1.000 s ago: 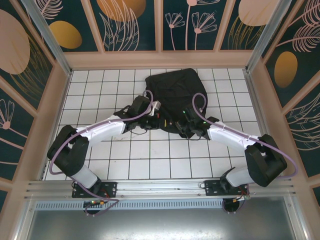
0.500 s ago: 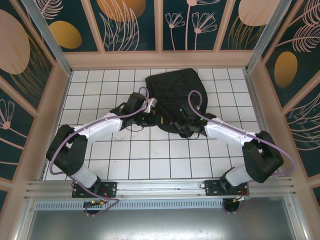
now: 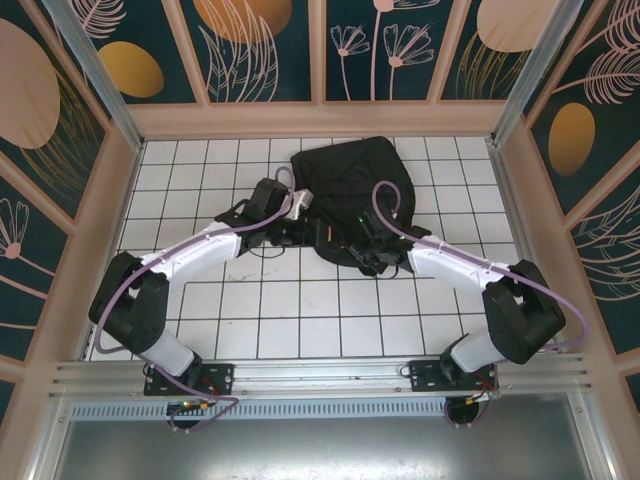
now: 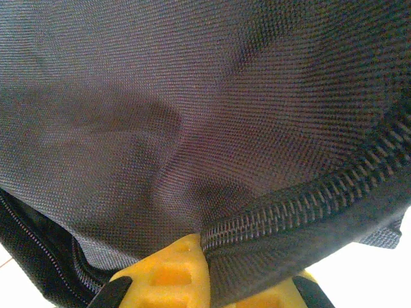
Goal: Pack books, pencil case, and school supplies into a backpack
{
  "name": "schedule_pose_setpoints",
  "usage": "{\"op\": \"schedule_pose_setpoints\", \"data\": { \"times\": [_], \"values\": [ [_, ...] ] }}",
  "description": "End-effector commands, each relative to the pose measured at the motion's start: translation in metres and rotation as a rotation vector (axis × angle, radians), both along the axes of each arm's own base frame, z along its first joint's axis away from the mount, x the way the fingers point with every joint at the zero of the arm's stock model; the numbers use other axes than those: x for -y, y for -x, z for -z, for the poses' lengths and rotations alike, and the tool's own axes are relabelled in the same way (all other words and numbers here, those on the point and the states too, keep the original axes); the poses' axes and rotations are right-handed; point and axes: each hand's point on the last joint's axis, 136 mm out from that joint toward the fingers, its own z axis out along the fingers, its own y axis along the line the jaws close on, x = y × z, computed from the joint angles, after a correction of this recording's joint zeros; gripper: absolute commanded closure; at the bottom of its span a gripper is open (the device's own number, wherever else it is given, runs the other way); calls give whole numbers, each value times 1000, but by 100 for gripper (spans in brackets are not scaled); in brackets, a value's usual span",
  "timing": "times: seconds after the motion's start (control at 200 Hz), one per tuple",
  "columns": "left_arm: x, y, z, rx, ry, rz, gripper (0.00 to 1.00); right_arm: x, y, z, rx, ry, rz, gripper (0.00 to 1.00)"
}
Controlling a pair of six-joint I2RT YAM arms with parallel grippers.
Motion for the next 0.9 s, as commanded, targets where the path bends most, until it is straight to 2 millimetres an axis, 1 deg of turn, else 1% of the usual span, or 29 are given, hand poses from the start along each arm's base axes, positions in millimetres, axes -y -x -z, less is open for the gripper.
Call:
{"op": "schedule_pose_setpoints", "data": {
  "times": [0.0,0.08,0.145,0.18,0.205,0.21,0.23,0.27,0.34,0.45,0.54,0.671,0.761,0.851,0.896],
  "values": [
    [0,13,-18,183,-145,49,33,4,4,8,-28,56,-18,100],
    [-10,15,-8,250,-239,23,27,2,3,8,-32,46,-17,100],
    [-16,17,-1,259,-244,5,27,0,2,8,-37,24,-14,100],
    [-15,20,3,253,-230,2,27,-2,2,9,-42,8,-14,100],
    [-12,20,1,251,-207,4,28,-3,2,9,-45,-4,-15,100],
    [-13,23,6,242,-210,7,28,-3,2,9,-46,-6,-14,100],
    [-12,27,12,227,-200,14,28,-4,2,9,-48,-12,-15,100],
    [-8,30,13,222,-162,15,28,-5,1,8,-48,-23,-16,100],
    [1,33,12,217,-81,23,27,-7,-1,7,-45,-31,-17,100],
    [17,39,16,177,12,65,28,-9,-2,6,-49,-42,-18,100],
    [29,44,10,161,114,91,27,-10,-1,6,-54,-56,-19,100],
    [37,52,5,172,209,130,26,-11,-2,5,-59,-71,-13,100],
    [43,58,2,162,282,159,28,-11,-3,5,-64,-81,-8,100],
    [47,60,5,131,323,171,31,-11,-2,6,-73,-92,-6,100],
    [49,61,12,104,329,167,32,-10,-3,6,-75,-97,-3,100]
  ]
}}
